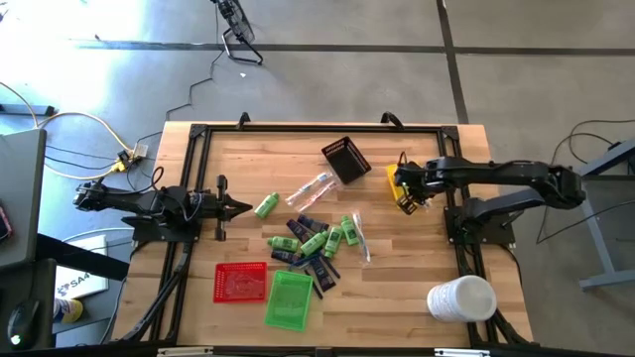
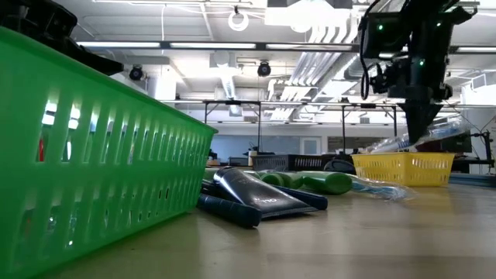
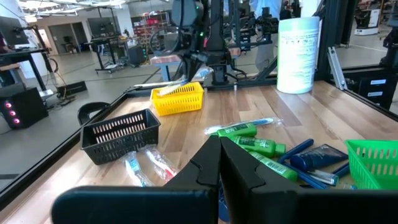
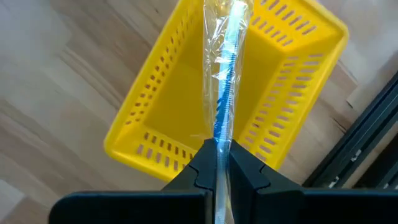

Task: Pick & Place Travel size toiletries
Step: Put the top right blue toothbrush into the yellow bin, then put the shampoo into the black bin

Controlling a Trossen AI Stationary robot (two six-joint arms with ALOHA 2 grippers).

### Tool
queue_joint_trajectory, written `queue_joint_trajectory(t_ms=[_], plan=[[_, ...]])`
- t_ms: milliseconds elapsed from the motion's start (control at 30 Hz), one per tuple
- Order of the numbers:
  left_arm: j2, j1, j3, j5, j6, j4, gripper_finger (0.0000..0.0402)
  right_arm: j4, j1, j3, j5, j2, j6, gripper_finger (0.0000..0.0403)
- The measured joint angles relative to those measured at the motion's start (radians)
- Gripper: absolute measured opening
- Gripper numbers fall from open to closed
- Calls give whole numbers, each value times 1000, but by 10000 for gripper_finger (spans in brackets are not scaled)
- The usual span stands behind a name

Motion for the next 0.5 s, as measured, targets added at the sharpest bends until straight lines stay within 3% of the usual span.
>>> queue_joint_trajectory(t_ms=[200, 333, 500], plan=[[0, 0, 0, 0, 0, 0, 3, 0, -16, 0, 32, 34, -21, 29], [0, 0, 0, 0, 0, 0, 3, 0, -15, 0, 95, 32, -21, 63], [0, 0, 0, 0, 0, 0, 3, 0, -15, 0, 97, 32, -21, 117]])
